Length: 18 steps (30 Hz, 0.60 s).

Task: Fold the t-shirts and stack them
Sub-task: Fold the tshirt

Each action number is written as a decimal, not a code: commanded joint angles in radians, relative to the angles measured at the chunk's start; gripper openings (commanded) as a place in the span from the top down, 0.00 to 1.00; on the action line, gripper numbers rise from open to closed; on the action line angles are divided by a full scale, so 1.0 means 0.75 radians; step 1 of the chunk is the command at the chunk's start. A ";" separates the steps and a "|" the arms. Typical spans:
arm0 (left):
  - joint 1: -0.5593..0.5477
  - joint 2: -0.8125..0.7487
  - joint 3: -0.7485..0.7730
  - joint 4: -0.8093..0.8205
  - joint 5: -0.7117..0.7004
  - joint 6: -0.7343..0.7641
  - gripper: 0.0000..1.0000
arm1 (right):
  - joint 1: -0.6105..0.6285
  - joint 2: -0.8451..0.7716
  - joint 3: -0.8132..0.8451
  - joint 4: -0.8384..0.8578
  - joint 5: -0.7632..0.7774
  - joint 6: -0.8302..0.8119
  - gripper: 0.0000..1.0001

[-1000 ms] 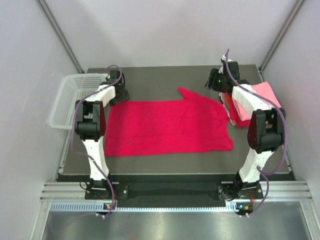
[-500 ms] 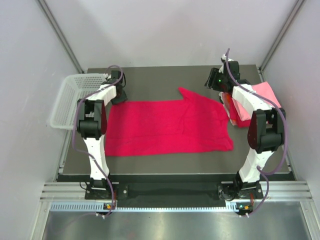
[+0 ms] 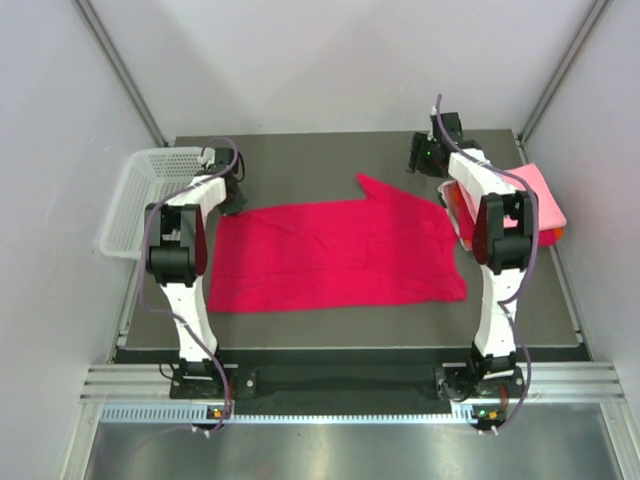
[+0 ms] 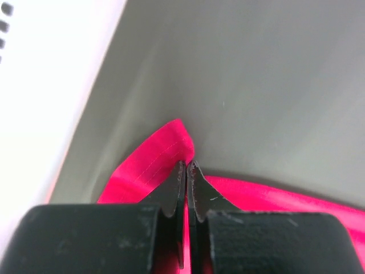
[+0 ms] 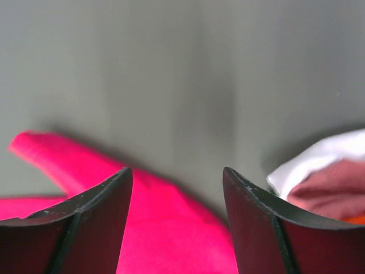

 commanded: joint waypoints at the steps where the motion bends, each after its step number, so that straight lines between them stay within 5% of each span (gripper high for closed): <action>1: -0.003 -0.140 -0.049 0.047 0.018 0.001 1.00 | 0.030 0.120 0.214 -0.180 0.131 -0.059 0.37; 18: -0.026 -0.243 -0.104 0.060 0.026 0.014 1.00 | 0.075 0.265 0.233 -0.233 -0.229 -0.090 0.48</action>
